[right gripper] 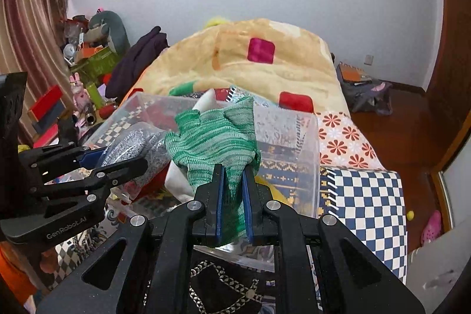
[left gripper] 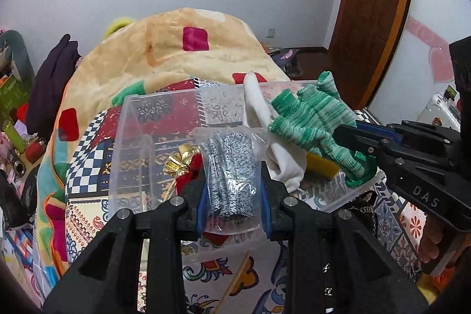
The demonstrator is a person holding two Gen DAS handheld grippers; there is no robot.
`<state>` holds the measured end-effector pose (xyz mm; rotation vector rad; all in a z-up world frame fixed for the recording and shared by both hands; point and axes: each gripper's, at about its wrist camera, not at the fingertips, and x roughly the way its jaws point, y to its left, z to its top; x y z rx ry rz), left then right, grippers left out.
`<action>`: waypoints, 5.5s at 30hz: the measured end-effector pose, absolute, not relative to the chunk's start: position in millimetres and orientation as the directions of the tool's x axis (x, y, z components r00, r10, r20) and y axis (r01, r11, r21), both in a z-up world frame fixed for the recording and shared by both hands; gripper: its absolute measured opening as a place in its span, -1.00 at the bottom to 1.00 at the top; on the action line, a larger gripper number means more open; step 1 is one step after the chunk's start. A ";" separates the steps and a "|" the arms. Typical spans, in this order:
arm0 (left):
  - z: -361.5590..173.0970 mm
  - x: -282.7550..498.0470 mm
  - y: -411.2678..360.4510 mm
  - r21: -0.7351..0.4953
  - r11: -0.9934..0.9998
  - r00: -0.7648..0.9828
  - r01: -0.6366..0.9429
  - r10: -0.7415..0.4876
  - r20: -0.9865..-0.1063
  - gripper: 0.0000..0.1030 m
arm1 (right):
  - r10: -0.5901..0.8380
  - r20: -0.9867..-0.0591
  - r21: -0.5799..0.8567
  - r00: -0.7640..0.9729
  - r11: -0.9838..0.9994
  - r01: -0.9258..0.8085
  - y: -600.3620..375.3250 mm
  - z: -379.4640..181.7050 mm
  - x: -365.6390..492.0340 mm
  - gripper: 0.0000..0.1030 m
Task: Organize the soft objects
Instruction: 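Carry the packet and glove over the box and open both tools to drop them, then grasp the black-and-white rope bracelet with the left tool while the right tool reaches the black bag, then carry the bracelet over the box with the left tool while the right tool grasps the black bag, then lower the black bag into the box with the right tool while the left tool releases the bracelet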
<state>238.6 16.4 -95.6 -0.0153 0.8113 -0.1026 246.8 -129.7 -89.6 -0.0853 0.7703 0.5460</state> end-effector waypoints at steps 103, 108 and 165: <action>-61.2 113.7 54.3 -0.065 0.998 0.809 -0.014 -0.027 -0.587 -0.89 | 0.412 -0.753 0.090 0.513 0.837 -0.540 -148.0 -122.5 164.0 0.23; -65.3 115.6 50.0 -0.069 0.998 0.807 -0.001 -0.040 -0.589 -0.89 | 0.376 -0.812 0.119 0.447 0.856 -0.503 -150.9 -145.8 188.2 0.39; -86.7 211.2 33.6 -0.047 0.999 0.728 0.028 -0.052 -0.684 -0.11 | 0.396 -0.657 0.047 0.642 0.871 -0.490 -116.5 -84.5 234.2 0.23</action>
